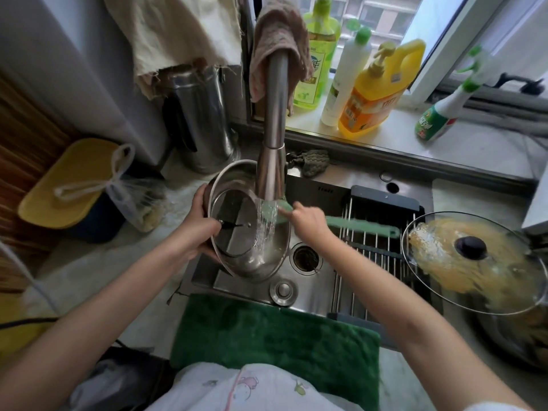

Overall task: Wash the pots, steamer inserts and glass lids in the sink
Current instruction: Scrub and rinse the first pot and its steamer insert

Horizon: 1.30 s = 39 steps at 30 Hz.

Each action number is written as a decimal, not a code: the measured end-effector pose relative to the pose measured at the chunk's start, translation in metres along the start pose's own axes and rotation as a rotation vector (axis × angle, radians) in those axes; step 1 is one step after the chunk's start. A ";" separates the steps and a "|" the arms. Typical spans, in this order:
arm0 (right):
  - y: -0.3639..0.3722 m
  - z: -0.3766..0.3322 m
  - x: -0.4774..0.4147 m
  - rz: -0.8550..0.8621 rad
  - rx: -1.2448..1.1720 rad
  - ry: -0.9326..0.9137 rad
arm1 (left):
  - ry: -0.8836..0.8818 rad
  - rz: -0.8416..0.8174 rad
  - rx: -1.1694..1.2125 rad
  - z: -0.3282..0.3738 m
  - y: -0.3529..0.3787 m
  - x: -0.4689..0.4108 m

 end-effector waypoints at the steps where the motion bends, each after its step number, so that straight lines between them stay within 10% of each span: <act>1: 0.008 -0.008 0.012 -0.163 -0.080 0.070 | 0.017 0.013 0.024 -0.001 0.001 -0.002; 10: 0.015 -0.072 0.061 -0.710 -1.373 0.169 | 0.052 0.033 0.031 -0.022 0.012 -0.006; 15: 0.025 -0.033 0.066 -0.660 -0.884 0.124 | 0.075 -0.040 0.009 -0.023 0.009 0.002; 19: 0.012 0.013 0.047 -0.237 -0.252 0.280 | 0.053 -0.131 -0.045 -0.027 0.007 0.004; 24: -0.006 -0.003 0.021 0.174 -0.618 0.361 | 0.007 -0.156 0.105 -0.029 0.009 0.002; 27: -0.015 -0.030 0.023 0.137 -0.866 0.223 | 0.024 -0.166 0.144 -0.030 0.011 -0.003; 31: -0.014 -0.039 0.045 -0.053 -0.506 -0.098 | -0.009 -0.118 0.271 -0.038 0.004 -0.012; 36: -0.020 -0.021 0.036 0.153 -0.436 0.237 | -0.016 -0.130 0.286 -0.041 0.007 -0.010; 39: -0.016 -0.059 0.044 0.036 -0.550 -0.095 | -0.002 -0.140 0.268 -0.037 0.012 -0.009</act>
Point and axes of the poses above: each hand's wrist, its own x-axis away from the middle knuckle, its own y-axis out of the palm, z = x × y, the point moved 3 cm from there along -x, towards the middle knuckle, and after that the axes turned 2 degrees about z, right-handed, at the moved point
